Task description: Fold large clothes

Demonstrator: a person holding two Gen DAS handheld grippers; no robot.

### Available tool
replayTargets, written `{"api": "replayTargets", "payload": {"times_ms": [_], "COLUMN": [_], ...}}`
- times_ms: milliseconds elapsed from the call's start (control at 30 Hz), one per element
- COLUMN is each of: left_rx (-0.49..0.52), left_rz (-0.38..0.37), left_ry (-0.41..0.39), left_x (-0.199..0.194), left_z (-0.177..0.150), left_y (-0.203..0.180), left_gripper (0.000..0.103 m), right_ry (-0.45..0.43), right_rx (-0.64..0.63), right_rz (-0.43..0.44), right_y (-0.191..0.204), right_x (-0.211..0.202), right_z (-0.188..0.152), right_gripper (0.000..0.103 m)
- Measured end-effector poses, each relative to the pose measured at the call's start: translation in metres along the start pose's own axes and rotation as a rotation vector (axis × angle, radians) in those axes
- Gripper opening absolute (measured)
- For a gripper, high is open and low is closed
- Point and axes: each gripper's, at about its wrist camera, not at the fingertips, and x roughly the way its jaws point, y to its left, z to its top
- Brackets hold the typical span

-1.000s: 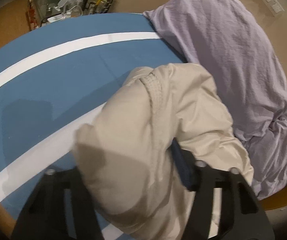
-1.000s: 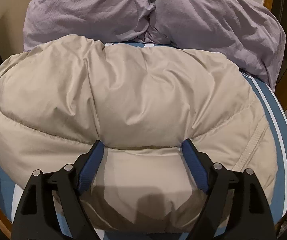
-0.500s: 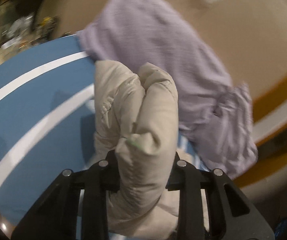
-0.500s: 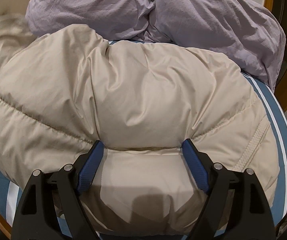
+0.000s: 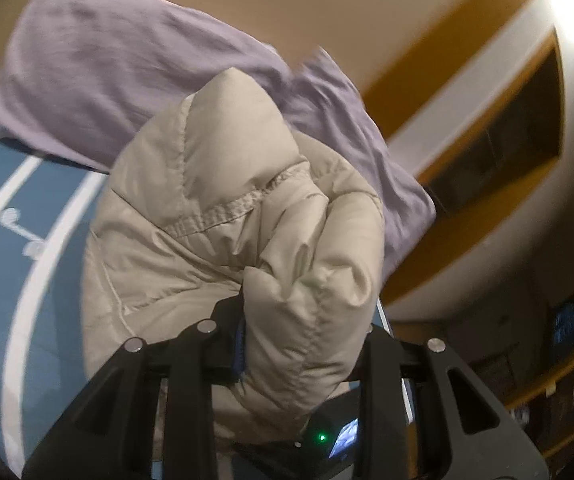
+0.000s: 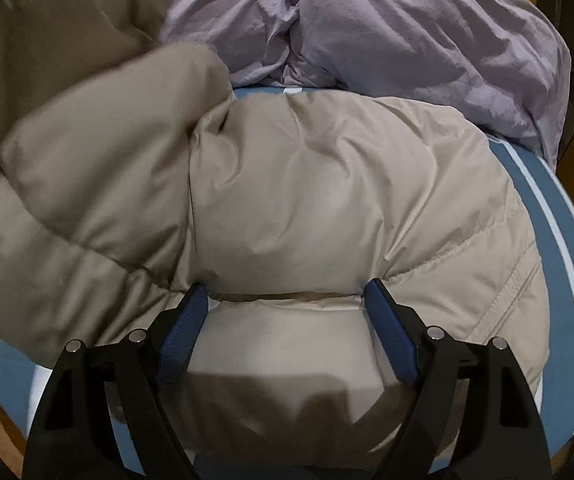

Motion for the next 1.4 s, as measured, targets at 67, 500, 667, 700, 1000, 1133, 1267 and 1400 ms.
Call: {"api": "replayTargets", "payload": {"times_ms": [67,500,667,700,1000,1133,1267,1400], "left_rx": [0.026,0.218,0.293,0.309,0.429,0.436,0.459,0.46], "left_rz": [-0.015,-0.028,-0.009,-0.003,0.066,0.052,0.051,0.04], "left_ry": [0.034,0.227,0.3,0.32,0.353,0.336,0.303,0.243], "left_x": [0.012,0.097,0.121,0.128,0.147,0.135,0.116,0.085], "left_z": [-0.006,-0.051,-0.078,-0.084,-0.105,-0.103,-0.1,-0.086], "left_y": [-0.01,-0.076,-0.094,-0.097,-0.119,-0.123,-0.129,-0.13], "left_gripper": [0.029,0.03,0.031,0.031,0.037,0.063,0.072,0.075], "right_ry": [-0.016,-0.097,-0.103,-0.105,-0.105,-0.115,-0.136,-0.157], "right_rx": [0.021,0.16,0.227,0.238,0.348,0.365,0.369,0.361], "right_rz": [0.017,-0.138,-0.183,-0.192,-0.264,-0.275,-0.278,-0.282], "right_y": [-0.01,-0.085,-0.113,-0.118,-0.156,-0.158,-0.156,-0.153], "right_x": [-0.009,-0.046,-0.054,-0.056,-0.069,-0.076,-0.085,-0.094], "right_z": [0.001,-0.019,-0.032,-0.035,-0.059,-0.06,-0.057,-0.052], "right_gripper": [0.082,0.082,0.082,0.082,0.082,0.082,0.082,0.082]}}
